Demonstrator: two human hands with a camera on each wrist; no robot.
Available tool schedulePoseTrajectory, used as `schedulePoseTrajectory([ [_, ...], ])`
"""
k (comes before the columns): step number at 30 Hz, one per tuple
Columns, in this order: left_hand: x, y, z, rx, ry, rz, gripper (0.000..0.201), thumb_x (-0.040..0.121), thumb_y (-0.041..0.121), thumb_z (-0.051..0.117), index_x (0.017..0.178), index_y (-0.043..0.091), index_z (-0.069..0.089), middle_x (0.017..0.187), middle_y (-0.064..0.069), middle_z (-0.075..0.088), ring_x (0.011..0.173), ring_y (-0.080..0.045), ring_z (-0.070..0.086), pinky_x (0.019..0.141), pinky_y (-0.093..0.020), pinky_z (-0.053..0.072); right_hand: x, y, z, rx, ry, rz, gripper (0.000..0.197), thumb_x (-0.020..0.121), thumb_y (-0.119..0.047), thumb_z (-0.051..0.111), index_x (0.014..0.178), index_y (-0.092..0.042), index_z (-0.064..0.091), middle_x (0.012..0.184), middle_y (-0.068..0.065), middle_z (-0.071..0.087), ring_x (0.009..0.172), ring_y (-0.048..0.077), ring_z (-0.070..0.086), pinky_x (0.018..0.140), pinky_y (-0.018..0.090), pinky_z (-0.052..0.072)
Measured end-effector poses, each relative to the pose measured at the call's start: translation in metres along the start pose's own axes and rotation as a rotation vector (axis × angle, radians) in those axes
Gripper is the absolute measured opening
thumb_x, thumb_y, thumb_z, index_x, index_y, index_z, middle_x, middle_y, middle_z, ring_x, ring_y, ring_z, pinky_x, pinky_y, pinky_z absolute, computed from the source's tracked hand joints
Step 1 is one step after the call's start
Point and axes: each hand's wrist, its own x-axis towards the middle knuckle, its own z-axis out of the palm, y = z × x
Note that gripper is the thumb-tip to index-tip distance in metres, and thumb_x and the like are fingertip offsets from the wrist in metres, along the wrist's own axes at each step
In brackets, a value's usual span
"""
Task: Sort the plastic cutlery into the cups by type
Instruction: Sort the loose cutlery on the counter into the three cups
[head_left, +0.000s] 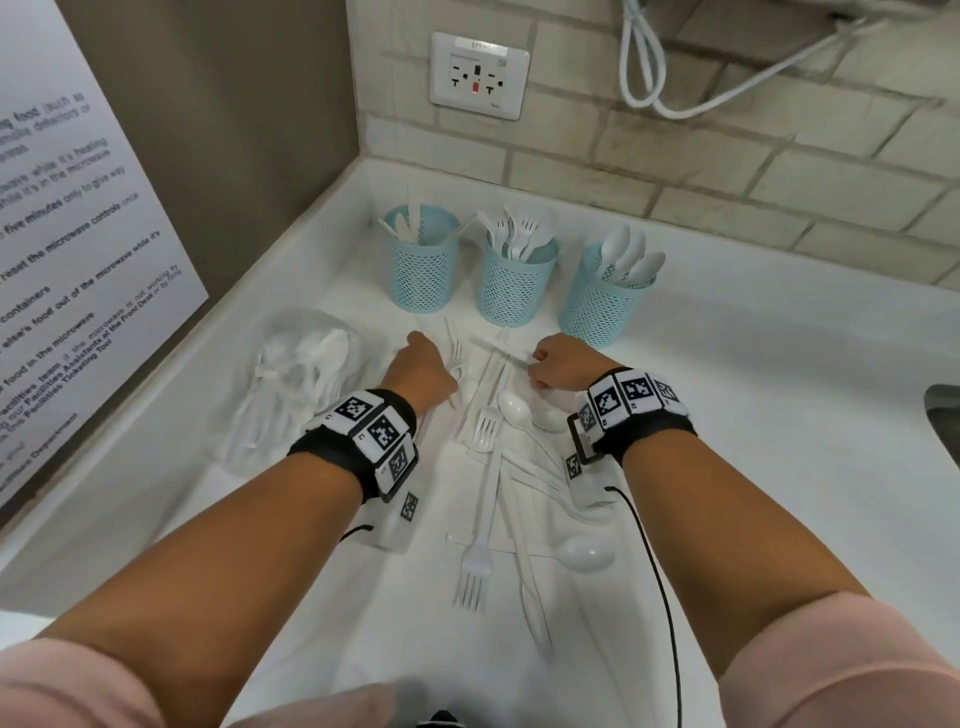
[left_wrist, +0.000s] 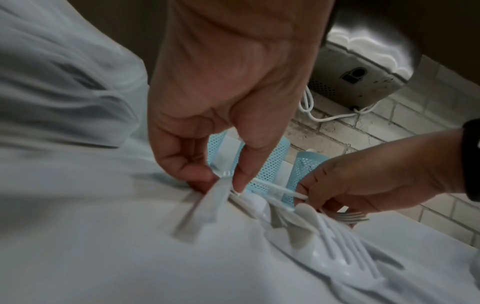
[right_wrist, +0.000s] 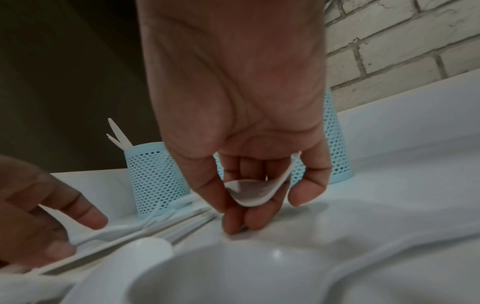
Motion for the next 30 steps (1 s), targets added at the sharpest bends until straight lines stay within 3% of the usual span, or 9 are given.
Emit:
schedulePoseTrajectory([
  [2, 0.003, 0.0, 0.0, -0.013, 0.009, -0.001, 0.047, 0.086, 0.016, 0.06, 0.124, -0.005, 0.04, 0.118, -0.015, 0.055, 0.114, -0.03, 0.053, 0.087, -0.032, 0.045, 0.002, -0.005, 0.0, 0.046, -0.003, 0.018, 0.02, 0.086, -0.012, 0.051, 0.066, -0.012, 0.049, 0.083, 0.008, 0.06, 0.078, 0.021, 0.054, 0.06, 0.022, 0.038],
  [4, 0.005, 0.0, 0.0, -0.028, 0.012, -0.002, 0.014, 0.086, 0.017, 0.058, 0.085, 0.004, 0.052, 0.084, -0.006, 0.057, 0.091, -0.026, 0.058, 0.072, -0.029, 0.043, 0.002, -0.01, 0.004, 0.094, 0.012, 0.053, 0.024, 0.087, -0.02, 0.052, 0.066, -0.01, 0.048, 0.072, 0.005, 0.055, 0.074, 0.022, 0.053, 0.063, 0.026, 0.04],
  [6, 0.008, 0.0, 0.002, -0.023, 0.024, -0.006, 0.03, 0.086, 0.019, 0.057, 0.063, 0.009, 0.041, 0.066, -0.003, 0.047, 0.071, -0.022, 0.052, 0.065, -0.027, 0.038, 0.002, -0.015, 0.007, 0.123, 0.034, 0.088, 0.034, 0.091, -0.039, 0.053, 0.077, -0.008, 0.047, 0.069, 0.001, 0.047, 0.078, 0.021, 0.05, 0.069, 0.029, 0.038],
  [9, 0.011, 0.002, 0.004, -0.032, 0.028, -0.004, 0.027, 0.089, 0.028, 0.057, 0.077, 0.004, 0.051, 0.084, -0.01, 0.058, 0.08, -0.024, 0.054, 0.069, -0.028, 0.04, 0.003, -0.024, 0.01, 0.164, 0.039, 0.101, 0.042, 0.088, -0.049, 0.056, 0.078, -0.009, 0.048, 0.075, 0.002, 0.051, 0.082, 0.021, 0.052, 0.07, 0.028, 0.038],
  [13, 0.013, 0.005, 0.005, 0.006, 0.044, 0.015, 0.043, 0.087, 0.039, 0.061, 0.105, 0.0, 0.055, 0.106, -0.014, 0.062, 0.097, -0.028, 0.06, 0.072, -0.029, 0.042, 0.001, -0.037, 0.008, 0.158, 0.039, 0.081, 0.04, 0.088, -0.038, 0.06, 0.101, 0.0, 0.058, 0.093, 0.008, 0.056, 0.097, 0.024, 0.059, 0.075, 0.027, 0.043],
  [17, 0.015, 0.009, 0.007, 0.072, 0.031, 0.04, 0.055, 0.082, 0.048, 0.065, 0.108, 0.001, 0.053, 0.103, -0.012, 0.06, 0.096, -0.027, 0.06, 0.07, -0.03, 0.042, 0.007, -0.047, 0.01, 0.177, 0.046, 0.135, 0.033, 0.084, -0.027, 0.063, 0.065, -0.01, 0.043, 0.071, 0.003, 0.05, 0.072, 0.017, 0.053, 0.051, 0.019, 0.036],
  [20, 0.016, 0.01, 0.007, 0.069, 0.009, 0.025, 0.045, 0.083, 0.045, 0.065, 0.098, 0.004, 0.052, 0.091, -0.009, 0.055, 0.083, -0.023, 0.055, 0.066, -0.029, 0.04, 0.008, -0.052, 0.013, 0.202, 0.041, 0.156, 0.032, 0.082, -0.023, 0.064, 0.063, -0.01, 0.041, 0.064, 0.001, 0.046, 0.068, 0.016, 0.052, 0.048, 0.018, 0.035],
  [25, 0.019, 0.008, 0.005, -0.025, 0.005, -0.022, 0.032, 0.082, 0.032, 0.067, 0.092, 0.004, 0.054, 0.084, -0.008, 0.055, 0.082, -0.024, 0.058, 0.066, -0.028, 0.042, 0.009, -0.055, 0.015, 0.248, 0.008, 0.152, 0.029, 0.081, -0.018, 0.063, 0.06, -0.011, 0.044, 0.061, 0.0, 0.046, 0.054, 0.01, 0.044, 0.047, 0.017, 0.034],
  [30, 0.023, 0.004, 0.005, -0.153, 0.009, -0.062, 0.033, 0.079, 0.022, 0.068, 0.058, 0.008, 0.047, 0.054, -0.003, 0.049, 0.048, -0.015, 0.046, 0.047, -0.023, 0.035, 0.013, -0.053, 0.018, 0.358, -0.007, 0.176, 0.02, 0.076, -0.015, 0.066, 0.066, -0.008, 0.05, 0.062, 0.005, 0.053, 0.052, 0.013, 0.048, 0.046, 0.019, 0.037],
])
